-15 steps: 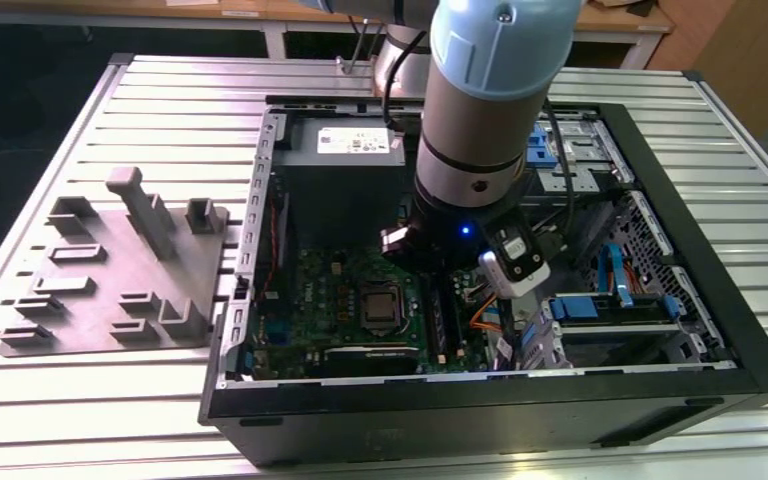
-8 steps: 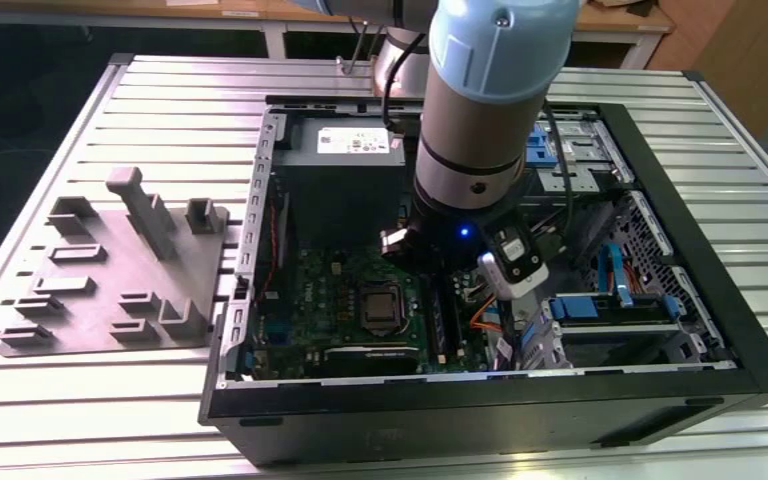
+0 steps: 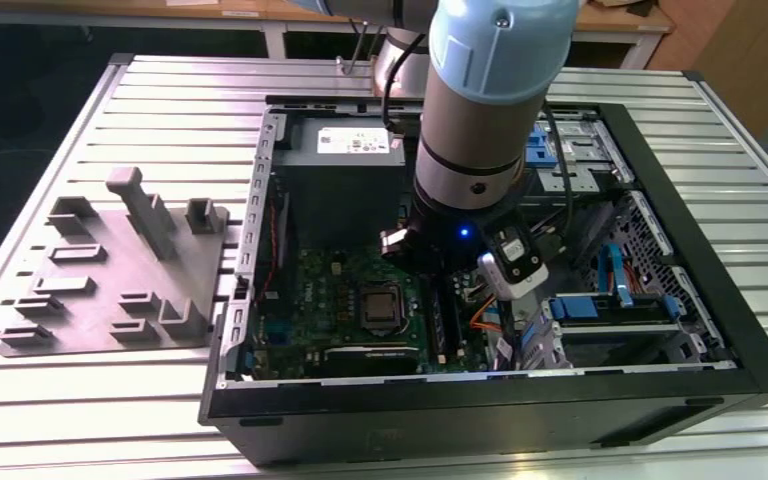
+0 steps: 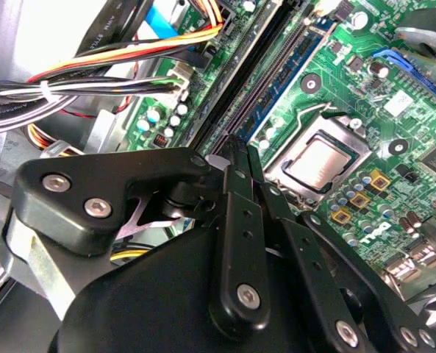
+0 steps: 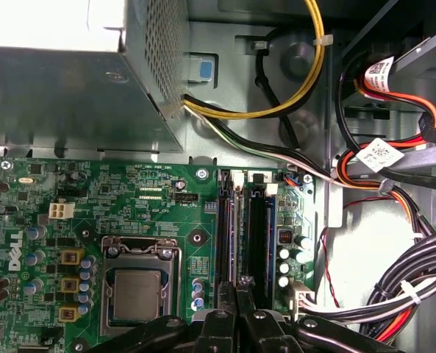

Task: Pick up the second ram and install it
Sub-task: 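Insert the second ram into the second slot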

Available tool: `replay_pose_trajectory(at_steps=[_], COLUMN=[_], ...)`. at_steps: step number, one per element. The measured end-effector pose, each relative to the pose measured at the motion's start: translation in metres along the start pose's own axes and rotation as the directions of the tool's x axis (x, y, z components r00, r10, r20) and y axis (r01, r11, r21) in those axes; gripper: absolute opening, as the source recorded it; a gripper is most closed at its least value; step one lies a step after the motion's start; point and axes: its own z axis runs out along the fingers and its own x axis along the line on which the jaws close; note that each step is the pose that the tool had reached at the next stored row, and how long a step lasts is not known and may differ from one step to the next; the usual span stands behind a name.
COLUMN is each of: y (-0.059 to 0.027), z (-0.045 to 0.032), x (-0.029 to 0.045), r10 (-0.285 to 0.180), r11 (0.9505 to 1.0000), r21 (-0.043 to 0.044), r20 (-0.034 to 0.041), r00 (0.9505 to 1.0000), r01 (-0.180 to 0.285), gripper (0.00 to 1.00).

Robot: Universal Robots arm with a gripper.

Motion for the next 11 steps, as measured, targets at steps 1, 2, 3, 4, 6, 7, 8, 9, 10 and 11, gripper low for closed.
replay_pose_trajectory(at_steps=[1, 2, 3, 4, 6, 7, 8, 9, 10, 11], y=[0.0000, 0.0000, 0.0000, 0.0000, 0.0000, 0.0000, 0.0000, 0.0000, 0.0000, -0.0001], z=[0.0000, 0.0001, 0.0001, 0.0001, 0.0003, 0.0005, 0.0005, 0.0006, 0.0006, 0.0007], x=[0.0000, 0.0000, 0.0000, 0.0000, 0.0000, -0.0001, -0.0002, -0.0004, -0.0005, -0.0005], r10=[0.000, 0.000, 0.000, 0.000, 0.001, 0.003, 0.006, 0.008, 0.010, 0.011], r11=[1.0000, 1.0000, 1.0000, 1.0000, 1.0000, 1.0000, 1.0000, 1.0000, 1.0000, 0.9999], r21=[-0.0001, -0.0001, -0.0001, -0.0001, -0.0002, -0.0004, -0.0004, -0.0004, -0.0004, -0.0006], r20=[0.0000, 0.0000, 0.0000, 0.0000, 0.0001, 0.0001, 0.0003, 0.0004, 0.0005, 0.0007], r00=[1.0000, 1.0000, 1.0000, 1.0000, 1.0000, 1.0000, 1.0000, 1.0000, 1.0000, 0.9999], r01=[0.000, 0.000, 0.000, 0.000, -0.001, -0.003, -0.006, -0.008, -0.010, -0.011], gripper=[0.12, 0.12, 0.12, 0.12, 0.12, 0.12, 0.12, 0.12, 0.12, 0.12])
